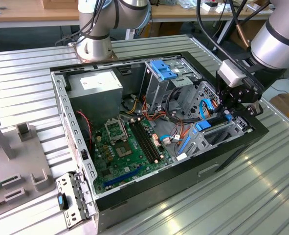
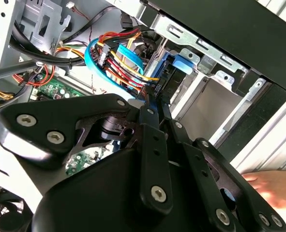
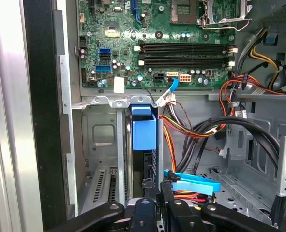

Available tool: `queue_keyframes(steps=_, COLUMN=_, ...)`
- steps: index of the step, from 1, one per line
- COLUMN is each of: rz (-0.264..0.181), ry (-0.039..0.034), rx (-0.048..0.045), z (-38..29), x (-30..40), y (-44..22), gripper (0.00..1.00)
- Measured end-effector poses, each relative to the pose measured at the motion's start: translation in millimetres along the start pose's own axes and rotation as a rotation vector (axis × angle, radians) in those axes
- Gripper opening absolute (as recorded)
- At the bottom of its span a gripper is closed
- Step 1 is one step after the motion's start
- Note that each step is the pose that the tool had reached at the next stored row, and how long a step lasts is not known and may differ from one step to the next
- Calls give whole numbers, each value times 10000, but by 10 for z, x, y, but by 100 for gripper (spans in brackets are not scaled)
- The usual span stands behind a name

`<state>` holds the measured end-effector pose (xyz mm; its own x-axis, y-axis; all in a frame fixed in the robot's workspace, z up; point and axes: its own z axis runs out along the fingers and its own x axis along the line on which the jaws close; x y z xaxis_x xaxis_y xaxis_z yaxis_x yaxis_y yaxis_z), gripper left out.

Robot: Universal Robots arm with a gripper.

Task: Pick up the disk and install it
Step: 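Insert the first disk wire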

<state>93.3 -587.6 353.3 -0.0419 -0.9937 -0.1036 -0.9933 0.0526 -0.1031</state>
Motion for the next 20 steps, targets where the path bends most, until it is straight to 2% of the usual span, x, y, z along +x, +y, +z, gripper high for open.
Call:
queue_keyframes(steps=6, rz=192, ry=23, rx=19, z=20, x=14, y=-2, gripper=16)
queue_keyframes(steps=20, rz=200, ry=19, rx=21, z=58, x=19, y=6, gripper=16)
